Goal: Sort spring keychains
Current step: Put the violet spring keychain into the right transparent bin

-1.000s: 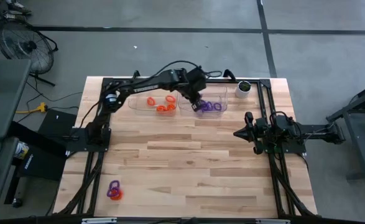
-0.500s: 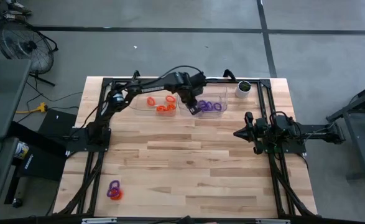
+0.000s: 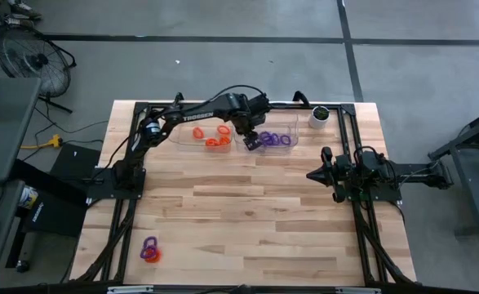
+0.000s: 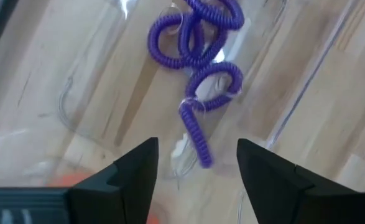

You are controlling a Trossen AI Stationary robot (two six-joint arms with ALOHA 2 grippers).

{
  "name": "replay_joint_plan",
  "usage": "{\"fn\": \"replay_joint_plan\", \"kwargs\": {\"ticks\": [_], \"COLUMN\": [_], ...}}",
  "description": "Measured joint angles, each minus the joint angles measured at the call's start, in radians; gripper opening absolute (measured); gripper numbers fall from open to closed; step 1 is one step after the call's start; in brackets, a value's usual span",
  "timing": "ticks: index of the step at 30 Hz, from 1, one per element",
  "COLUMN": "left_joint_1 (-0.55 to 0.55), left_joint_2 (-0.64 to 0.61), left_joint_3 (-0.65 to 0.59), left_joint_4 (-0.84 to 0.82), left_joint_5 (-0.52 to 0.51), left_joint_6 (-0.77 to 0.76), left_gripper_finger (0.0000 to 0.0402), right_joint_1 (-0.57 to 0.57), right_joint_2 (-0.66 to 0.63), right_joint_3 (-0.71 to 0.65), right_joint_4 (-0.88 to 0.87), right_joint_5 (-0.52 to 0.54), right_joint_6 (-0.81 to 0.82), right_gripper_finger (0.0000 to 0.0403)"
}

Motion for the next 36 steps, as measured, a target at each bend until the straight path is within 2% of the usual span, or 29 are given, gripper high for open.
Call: {"fn": "replay_joint_plan", "kwargs": {"ticks": [7,10,14,23,25,30,32,36], "left_joint_1": [0.0,0.0,-0.008,-0.048,-0.061,-0.1,-0.117,-0.154], "left_joint_2": [-0.07,-0.099,-0.168,-0.349,-0.386,-0.486,-0.531,-0.613], "left_joint_3": [0.0,0.001,-0.057,-0.332,-0.393,-0.542,-0.601,-0.7], "left_joint_4": [-0.15,-0.156,-0.169,-0.094,-0.011,0.026,-0.017,-0.003], "left_joint_5": [-0.027,-0.026,-0.029,-0.074,-0.074,-0.076,-0.078,-0.082], "left_joint_6": [-0.043,-0.082,-0.13,-0.231,-0.272,-0.371,-0.413,-0.539], "left_gripper_finger": [0.0197,0.0181,0.0165,0.0157,0.0156,0.0156,0.0156,0.0156], "right_joint_1": [0.0,0.0,0.0,0.0,0.0,0.0,0.0,0.0], "right_joint_2": [0.0,0.0,0.0,0.0,0.0,0.0,-0.001,-0.001], "right_joint_3": [0.0,0.0,0.0,0.0,0.0,0.0,0.0,0.0], "right_joint_4": [0.0,0.0,0.0,0.0,0.0,0.0,0.0,0.0], "right_joint_5": [0.0,0.0,0.0,0.0,0.0,0.0,0.0,0.0], "right_joint_6": [0.0,0.0,0.0,0.0,0.0,0.0,0.0,0.0], "right_gripper_finger": [0.0012,0.0012,0.0012,0.0012,0.0012,0.0012,0.0012,0.0012]}}
